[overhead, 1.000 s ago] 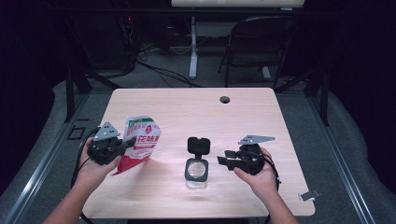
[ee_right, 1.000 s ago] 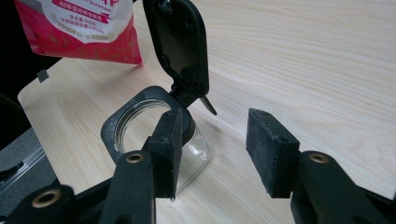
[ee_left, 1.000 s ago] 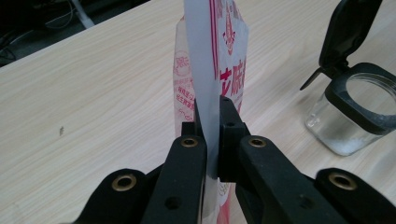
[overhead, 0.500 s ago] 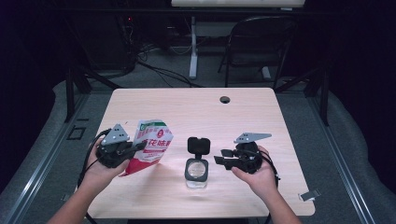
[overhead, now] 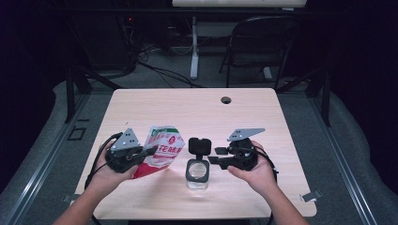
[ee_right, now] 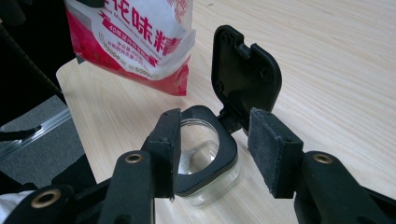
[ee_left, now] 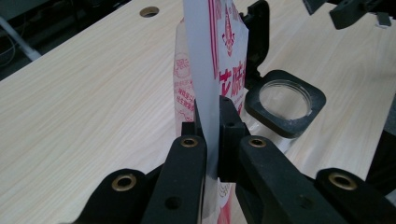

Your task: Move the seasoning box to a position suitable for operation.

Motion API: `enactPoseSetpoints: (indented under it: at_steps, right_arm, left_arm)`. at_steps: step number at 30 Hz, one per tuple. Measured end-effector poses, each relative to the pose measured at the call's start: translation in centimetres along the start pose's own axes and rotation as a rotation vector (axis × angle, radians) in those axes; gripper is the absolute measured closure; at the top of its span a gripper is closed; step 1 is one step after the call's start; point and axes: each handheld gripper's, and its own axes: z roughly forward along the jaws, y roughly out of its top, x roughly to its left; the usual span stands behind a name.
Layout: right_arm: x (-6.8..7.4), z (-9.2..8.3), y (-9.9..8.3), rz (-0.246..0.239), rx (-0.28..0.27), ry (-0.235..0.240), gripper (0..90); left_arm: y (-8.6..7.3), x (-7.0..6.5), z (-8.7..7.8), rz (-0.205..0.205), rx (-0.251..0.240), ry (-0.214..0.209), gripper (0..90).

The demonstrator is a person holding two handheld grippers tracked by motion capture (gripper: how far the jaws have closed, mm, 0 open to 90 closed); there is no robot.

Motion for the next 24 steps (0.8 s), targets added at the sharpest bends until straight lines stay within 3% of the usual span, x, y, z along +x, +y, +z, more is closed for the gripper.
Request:
enactPoseSetpoints:
  at_steps: [5, 12, 15, 24]
  right_arm:
    - [0.2, 0.5, 0.5, -0.011, 0.023, 0.0, 57.2]
    - [0.5, 1.2, 0.9, -0.024, 0.018, 0.023, 61.5]
    - [0.7, 1.7, 1.1, -0.034, 0.024, 0.04, 61.5]
    - [1.9, 3.2, 1.8, -0.043, 0.002, 0.088, 55.6]
  left_arm:
    - [-0.3, -0.6, 0.4, 0.022, -0.004, -0.013, 90.0]
    - [-1.4, -0.7, 1.3, 0.006, -0.004, -0.052, 90.0]
    - [-1.7, -0.6, 1.3, 0.003, -0.015, -0.092, 90.0]
    - [-2.4, -0.6, 1.2, -0.003, -0.019, -0.135, 89.9]
